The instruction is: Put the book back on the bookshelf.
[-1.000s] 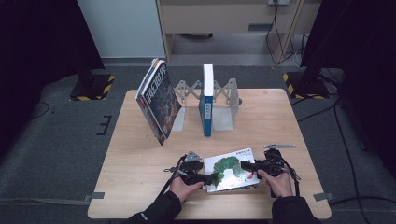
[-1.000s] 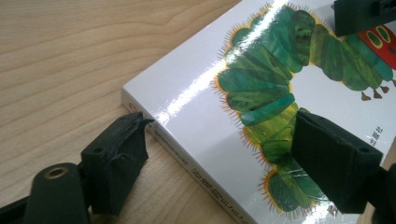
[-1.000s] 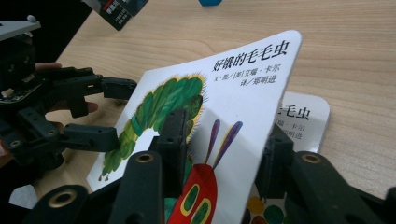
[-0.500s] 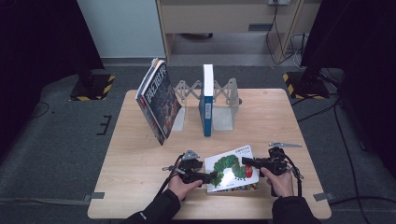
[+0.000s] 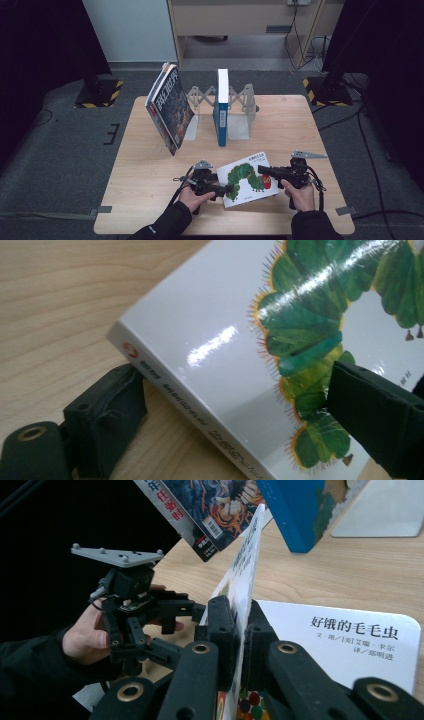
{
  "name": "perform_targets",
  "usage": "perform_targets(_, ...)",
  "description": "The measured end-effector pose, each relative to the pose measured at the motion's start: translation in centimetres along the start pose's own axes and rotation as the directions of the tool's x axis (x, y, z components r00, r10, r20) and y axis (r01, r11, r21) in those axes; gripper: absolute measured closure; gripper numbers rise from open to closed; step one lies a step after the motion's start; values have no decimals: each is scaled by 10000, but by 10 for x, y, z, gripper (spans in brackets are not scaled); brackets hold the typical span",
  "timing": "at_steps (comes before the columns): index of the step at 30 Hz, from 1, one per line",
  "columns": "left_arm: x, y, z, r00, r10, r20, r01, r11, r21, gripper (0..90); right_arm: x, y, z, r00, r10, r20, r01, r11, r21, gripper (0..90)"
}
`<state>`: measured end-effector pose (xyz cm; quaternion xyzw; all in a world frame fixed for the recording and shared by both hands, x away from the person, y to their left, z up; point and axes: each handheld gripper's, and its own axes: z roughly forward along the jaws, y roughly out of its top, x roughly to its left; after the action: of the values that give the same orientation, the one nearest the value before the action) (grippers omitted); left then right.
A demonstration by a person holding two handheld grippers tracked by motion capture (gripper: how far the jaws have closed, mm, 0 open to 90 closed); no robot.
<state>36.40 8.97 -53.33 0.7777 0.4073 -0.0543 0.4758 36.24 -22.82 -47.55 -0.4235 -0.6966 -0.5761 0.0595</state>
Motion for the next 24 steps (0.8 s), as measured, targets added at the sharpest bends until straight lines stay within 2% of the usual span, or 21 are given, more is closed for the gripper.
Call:
perform_targets(2, -2, -2, 3, 9998, 96, 183, -98, 9999, 80, 78, 0, 0, 0, 10000, -16, 75, 16, 10000, 23, 861)
perform_targets(7, -3, -3, 4, 9998, 186, 113, -187, 9998, 119, 71, -3, -1, 1, 9987, -183, 471, 173, 9996, 216, 831)
perform_targets(10, -3, -4, 4, 9998, 200, 18, -200, 9998, 48, 96, -2, -2, 4, 9913, -496, 1216, 440, 9979, 486, 769)
perform_targets(11, -3, -4, 4, 9997, 247, -49, -247, 9997, 29, 103, -2, -3, 4, 9875, -605, 1458, 523, 9968, 597, 741)
perform_targets(14, -3, -4, 4, 9992, 356, -171, -356, 9994, -8, 135, -1, -6, 9, 9651, -1281, 2285, 1024, 9874, 1210, 645)
perform_targets(15, -3, -4, 3, 9993, 348, -169, -348, 9994, -17, 141, -1, -7, 11, 9575, -1504, 2460, 1195, 9835, 1361, 608)
perform_targets(16, -2, -5, 3, 9993, 331, -185, -332, 9994, -30, 143, 0, -8, 13, 9537, -1566, 2567, 1221, 9818, 1454, 584)
perform_targets(17, -2, -5, 3, 9992, 343, -206, -344, 9994, -44, 148, 0, -9, 14, 9451, -1855, 2690, 1463, 9764, 1590, 556)
perform_targets(19, -3, -5, 3, 9991, 371, -226, -372, 9993, -51, 150, -1, -12, 18, 9337, -2076, 2918, 1586, 9703, 1828, 511)
perform_targets(23, -3, -5, 3, 9988, 419, -269, -421, 9991, -52, 158, -4, -15, 23, 9252, -2098, 3163, 1495, 9674, 2044, 471)
perform_targets(24, -2, -5, 3, 9986, 436, -288, -438, 9990, -48, 161, -4, -15, 24, 9264, -1975, 3205, 1338, 9685, 2101, 469)
